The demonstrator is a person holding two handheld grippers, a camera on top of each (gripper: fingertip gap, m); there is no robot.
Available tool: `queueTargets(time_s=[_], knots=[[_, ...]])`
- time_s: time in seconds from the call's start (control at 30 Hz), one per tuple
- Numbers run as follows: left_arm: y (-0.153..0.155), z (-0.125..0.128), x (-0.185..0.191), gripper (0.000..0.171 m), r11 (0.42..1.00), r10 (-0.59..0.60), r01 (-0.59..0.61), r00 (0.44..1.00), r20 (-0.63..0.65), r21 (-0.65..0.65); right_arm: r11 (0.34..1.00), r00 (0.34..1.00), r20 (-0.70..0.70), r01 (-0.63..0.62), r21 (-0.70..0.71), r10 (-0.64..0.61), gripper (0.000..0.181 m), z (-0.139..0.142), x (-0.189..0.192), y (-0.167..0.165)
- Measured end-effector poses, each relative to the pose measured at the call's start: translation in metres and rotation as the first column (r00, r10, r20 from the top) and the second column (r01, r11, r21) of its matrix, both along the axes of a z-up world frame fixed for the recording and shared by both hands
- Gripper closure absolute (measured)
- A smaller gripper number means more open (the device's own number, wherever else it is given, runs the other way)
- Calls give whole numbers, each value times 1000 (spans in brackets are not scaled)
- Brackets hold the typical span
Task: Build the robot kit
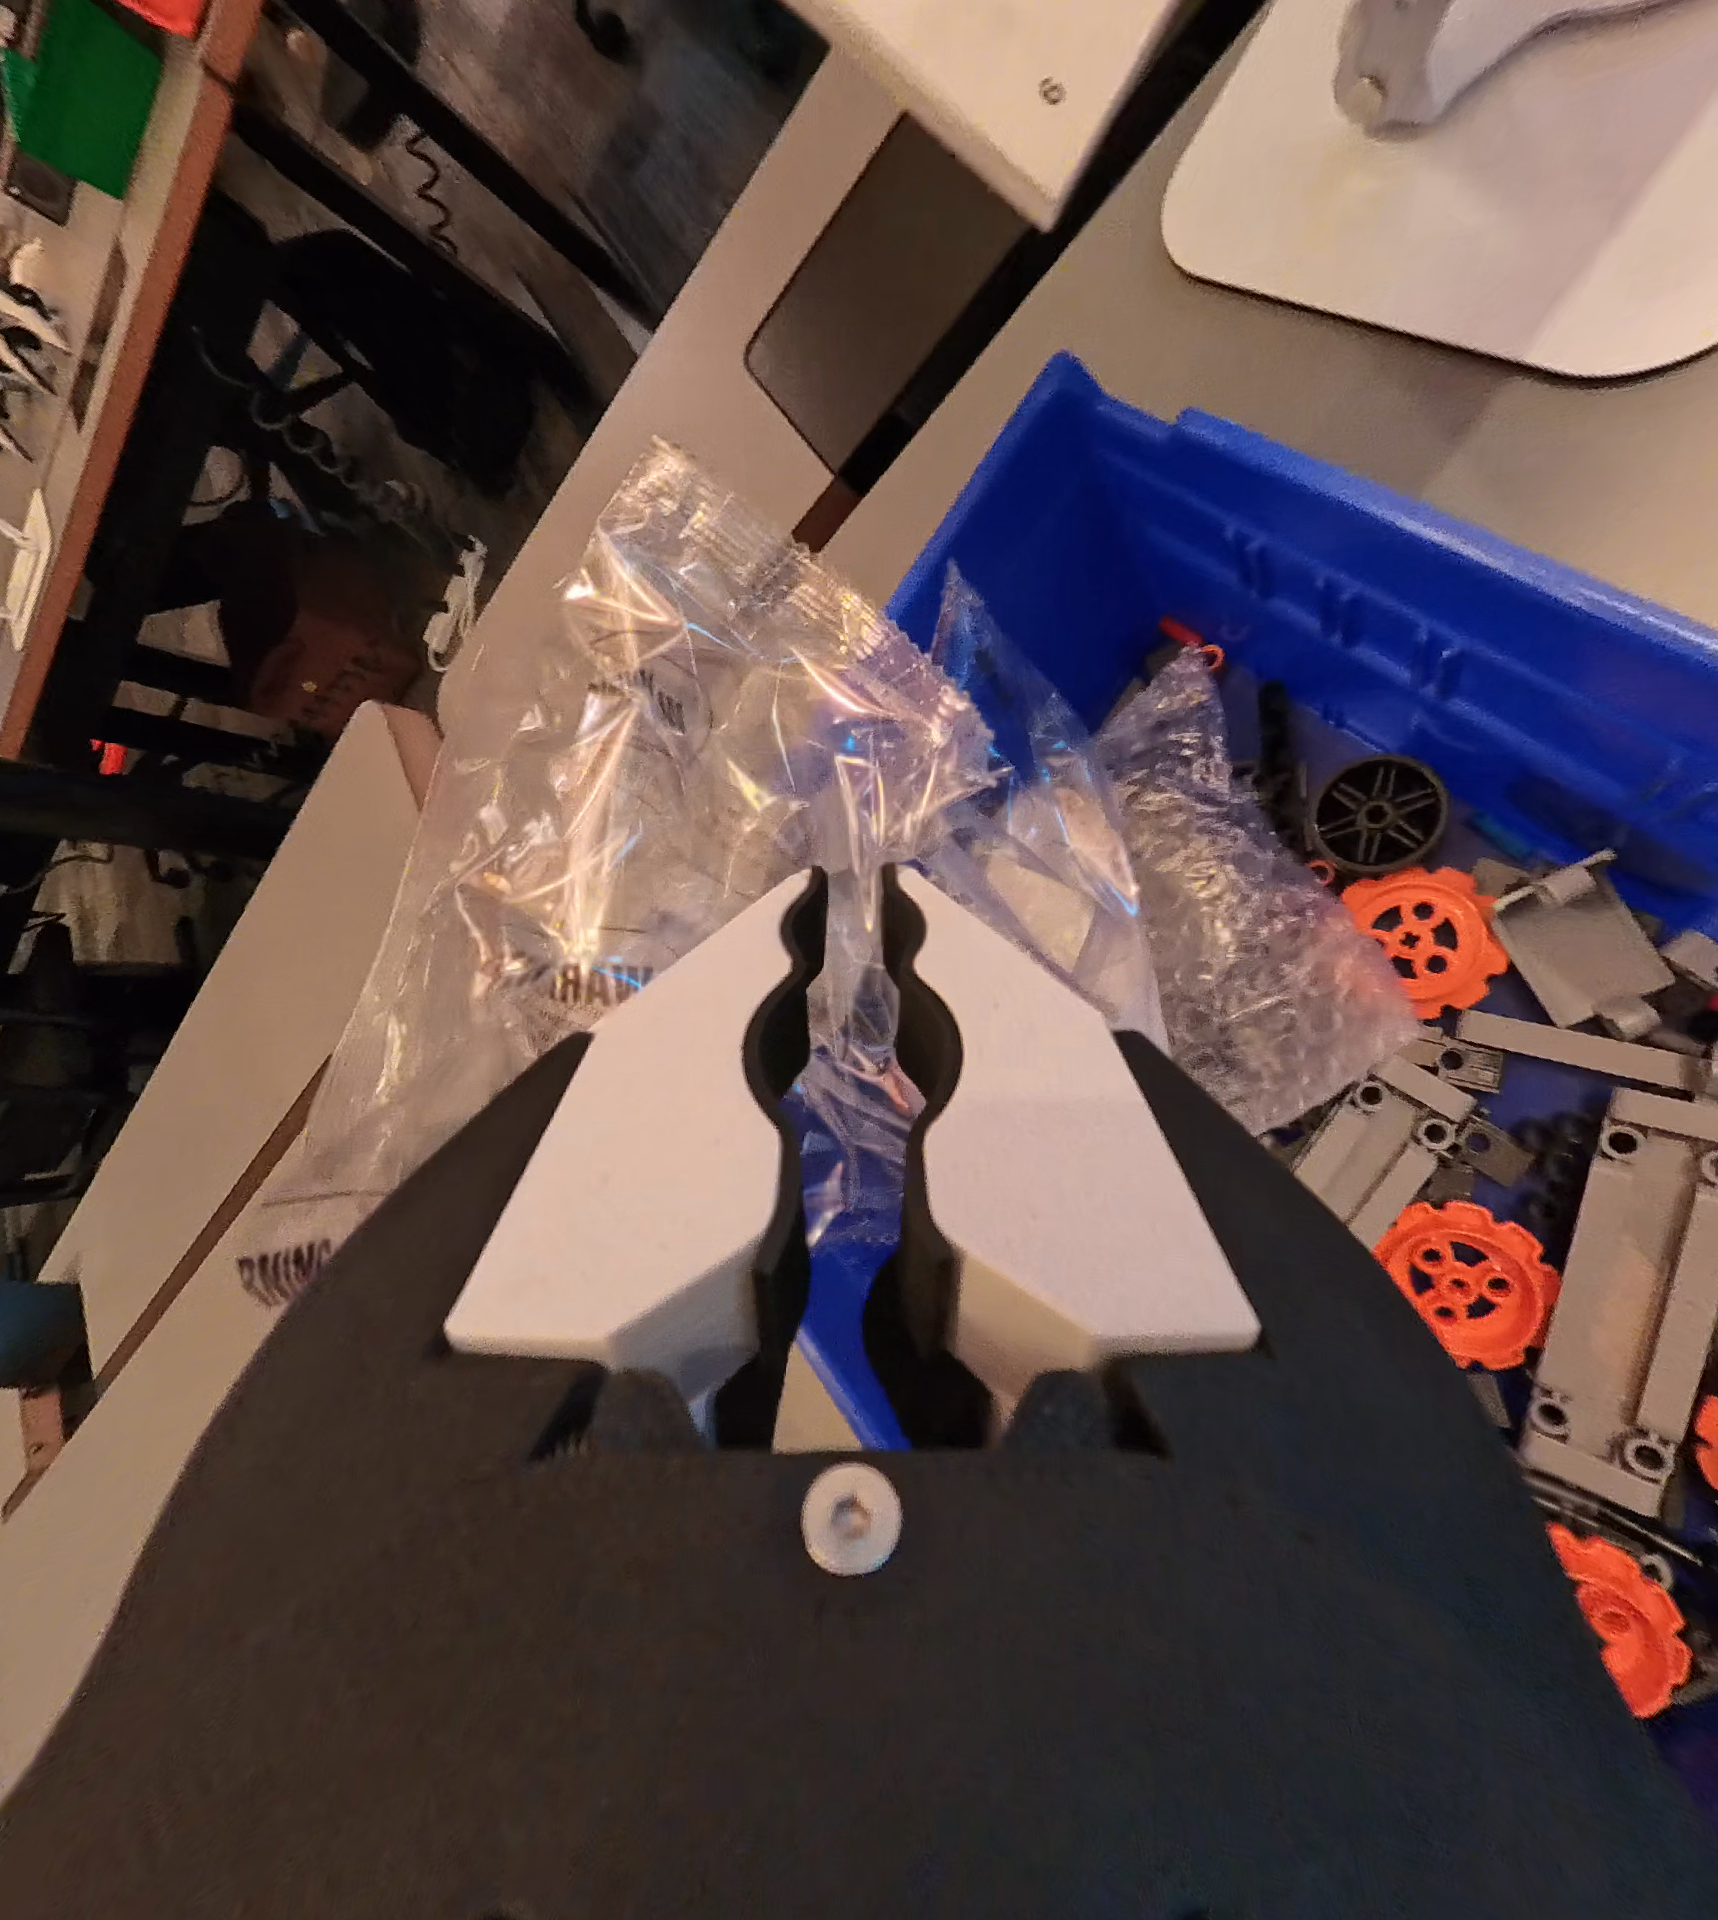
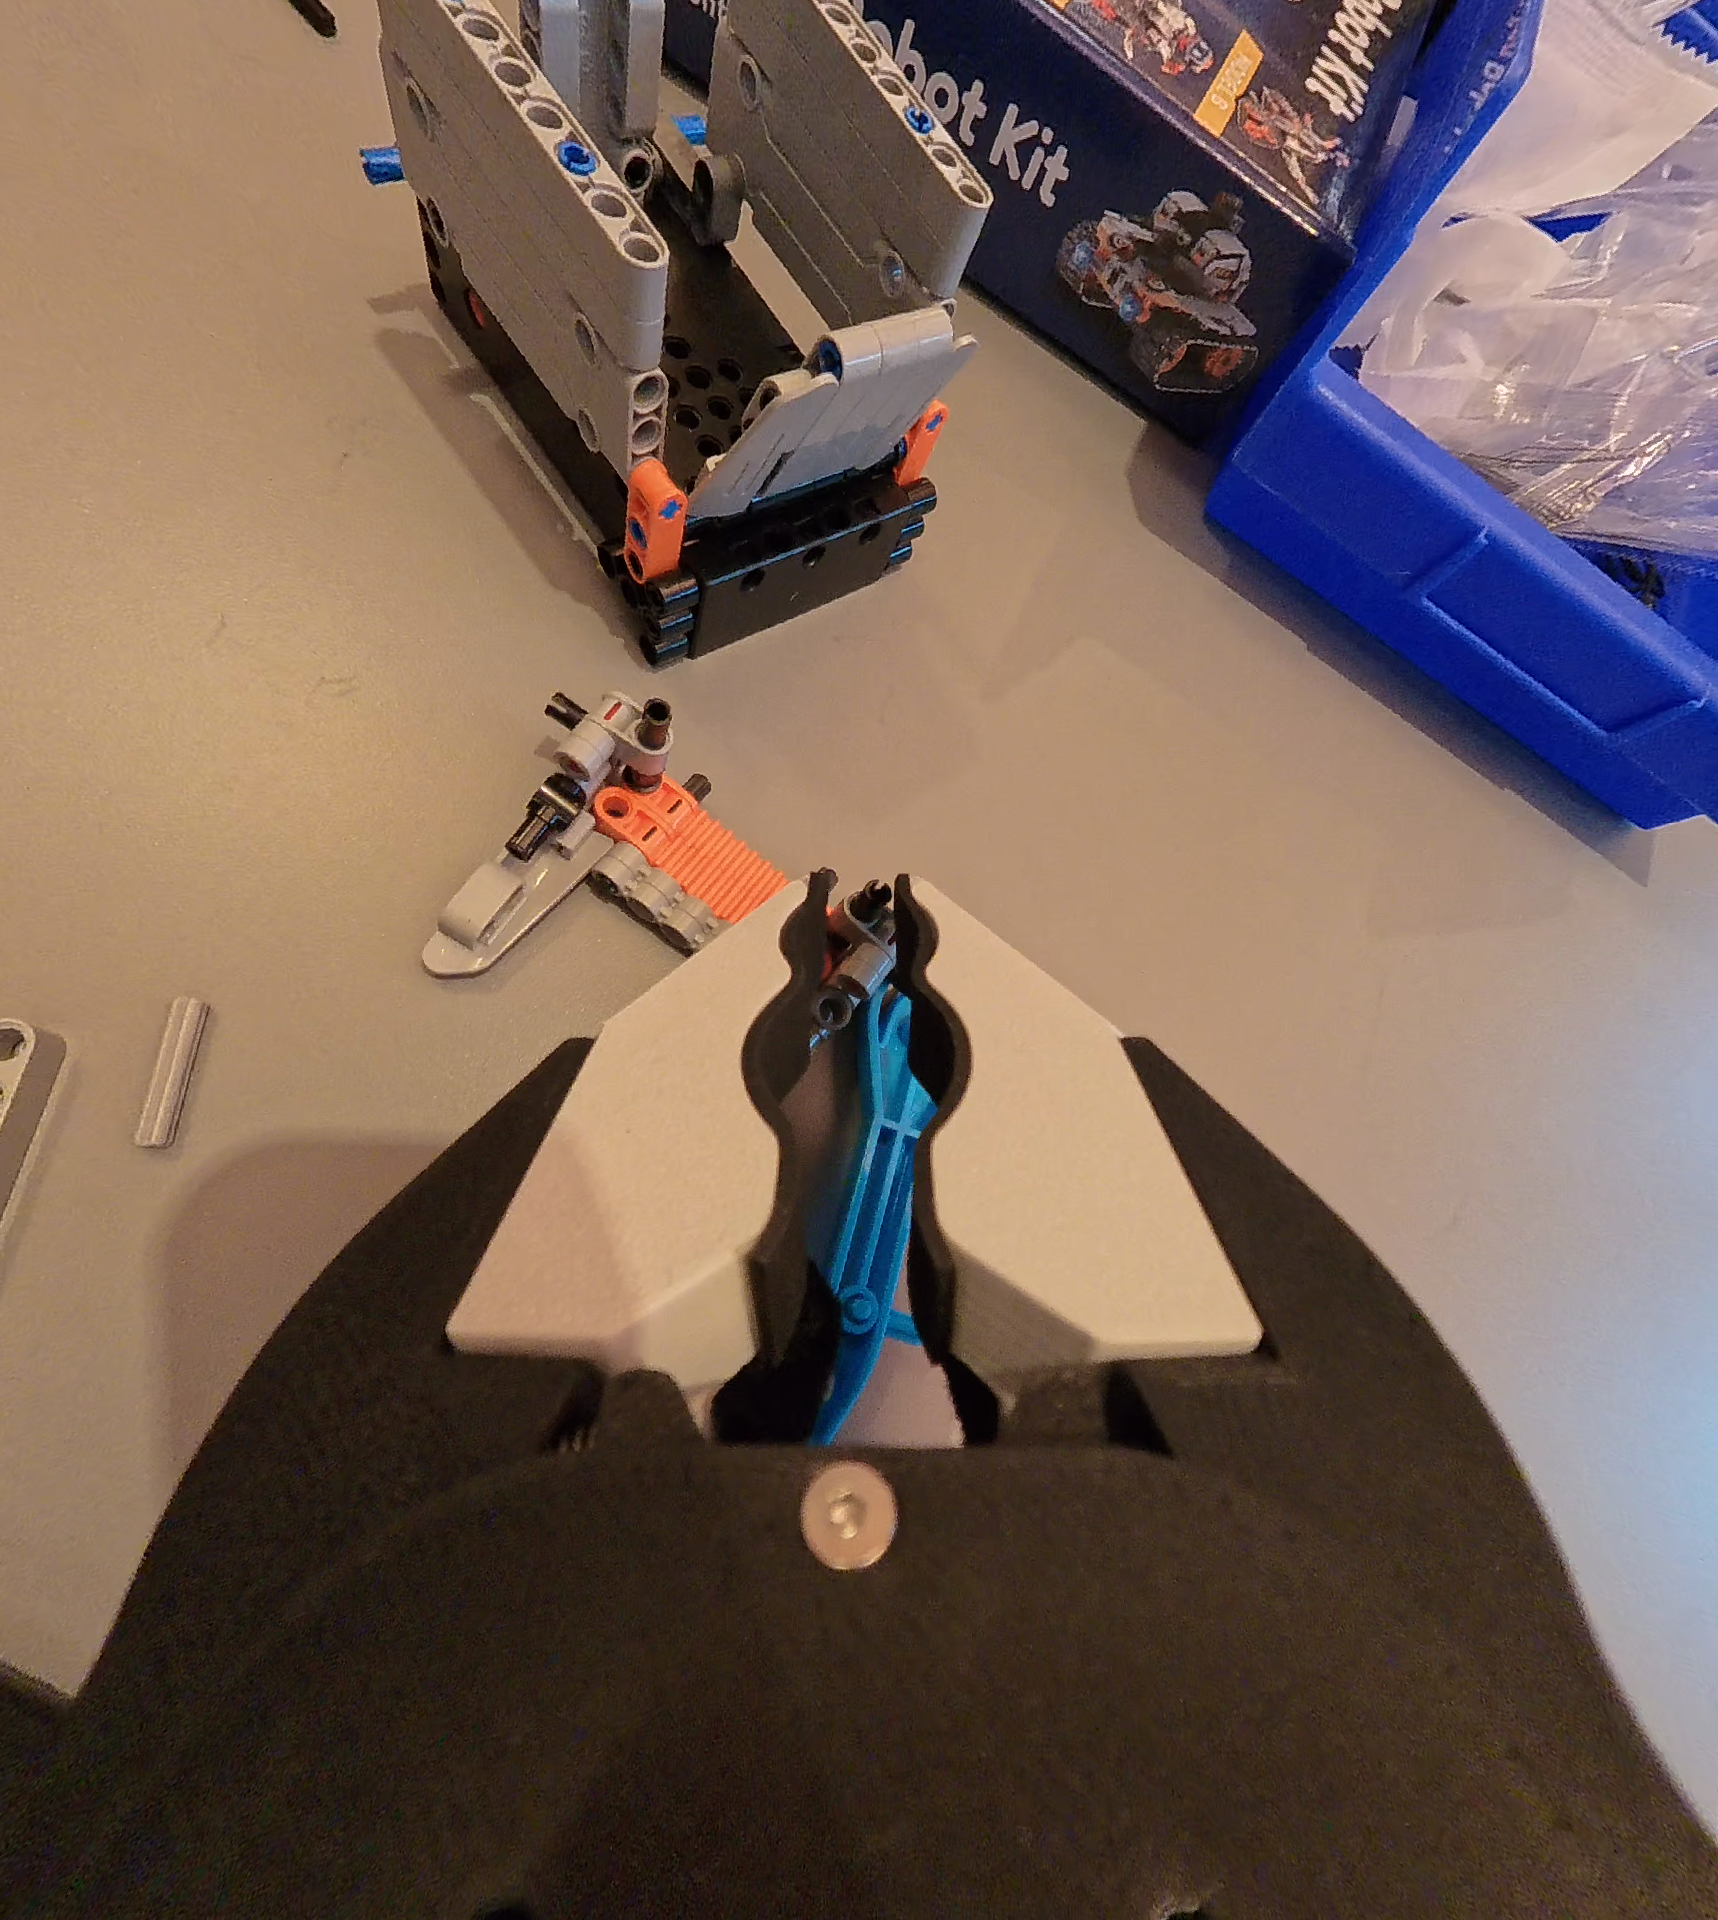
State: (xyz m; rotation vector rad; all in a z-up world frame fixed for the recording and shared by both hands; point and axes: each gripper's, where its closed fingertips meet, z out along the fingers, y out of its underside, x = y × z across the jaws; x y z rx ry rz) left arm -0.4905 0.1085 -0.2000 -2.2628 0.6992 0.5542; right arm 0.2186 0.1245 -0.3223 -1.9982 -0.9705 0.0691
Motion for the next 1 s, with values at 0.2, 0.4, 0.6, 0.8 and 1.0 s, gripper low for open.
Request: queueTargets(time_s=[0.2,0.4,0.6,0.8,1.0], knots=[[-7,2,10,148,996,-61,62,998,21,-56,1000,1000,-2,1,-1,-1,170,0,0,0],[-29,-8,7,120,977,-76,75,997,2,-202,1000,1000,-2,5,-3,-5,170,0,0,1],[-41,-14,0,112,966,-65,64,998,2,-251,1000,1000,-2,6,-3,-6,171,0,0,1],[-43,-5,4,111,974,-80,88,996,46,-209,1000,1000,2,4,-2,-4,171,0,0,1],[-48,9,9,109,979,-93,112,989,118,-170,1000,1000,8,0,2,0,171,0,0,0]])
